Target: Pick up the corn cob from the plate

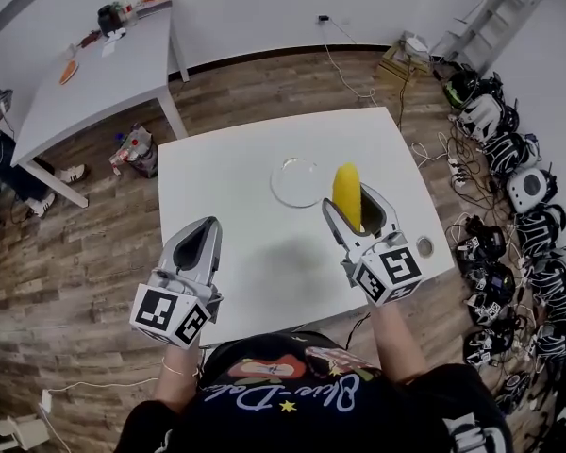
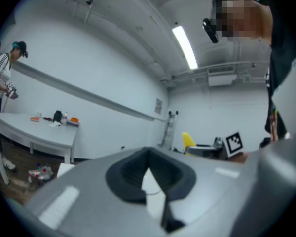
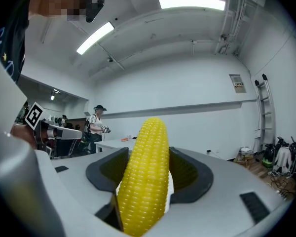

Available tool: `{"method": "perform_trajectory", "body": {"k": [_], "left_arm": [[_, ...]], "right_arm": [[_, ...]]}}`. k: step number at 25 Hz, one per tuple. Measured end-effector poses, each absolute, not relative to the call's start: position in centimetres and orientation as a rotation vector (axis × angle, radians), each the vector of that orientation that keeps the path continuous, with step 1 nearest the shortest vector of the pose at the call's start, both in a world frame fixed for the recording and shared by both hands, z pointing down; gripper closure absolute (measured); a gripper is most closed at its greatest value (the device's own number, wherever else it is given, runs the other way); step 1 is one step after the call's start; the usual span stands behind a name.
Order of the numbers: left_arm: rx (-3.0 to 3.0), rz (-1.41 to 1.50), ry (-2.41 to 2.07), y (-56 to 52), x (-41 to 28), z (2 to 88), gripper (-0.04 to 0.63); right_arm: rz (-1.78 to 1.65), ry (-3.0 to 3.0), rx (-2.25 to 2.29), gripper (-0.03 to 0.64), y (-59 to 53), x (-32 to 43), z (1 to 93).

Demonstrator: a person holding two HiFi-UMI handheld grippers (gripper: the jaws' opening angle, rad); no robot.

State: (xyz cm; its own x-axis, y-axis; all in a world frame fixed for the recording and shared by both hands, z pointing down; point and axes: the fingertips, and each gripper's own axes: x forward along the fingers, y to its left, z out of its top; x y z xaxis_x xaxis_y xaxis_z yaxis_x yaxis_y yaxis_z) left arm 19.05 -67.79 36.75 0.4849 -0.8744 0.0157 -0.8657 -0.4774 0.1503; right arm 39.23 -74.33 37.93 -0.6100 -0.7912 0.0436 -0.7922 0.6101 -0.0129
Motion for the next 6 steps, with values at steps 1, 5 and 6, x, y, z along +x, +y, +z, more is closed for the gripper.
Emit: {"method": "perform_trajectory", "body": {"k": [1,5,6], "left_arm": [[2.587,-0.092,-1.526,-67.79,19.01,36.78,0.607],[2.589,-0.076,-1.524,-67.74,18.78,37.01,0.607],[2.589,-0.072,-1.523,-67.74,18.7,37.05,0.607]], "right_arm": [[0.05,-2.786,1.368,0.348,-74.31,39.18,38.02],[0.036,-2.78,1.368,0.348,-74.21,38.95,37.86],[0.03,-2.779,1.369,0.348,-74.22,38.86,37.75]]}}
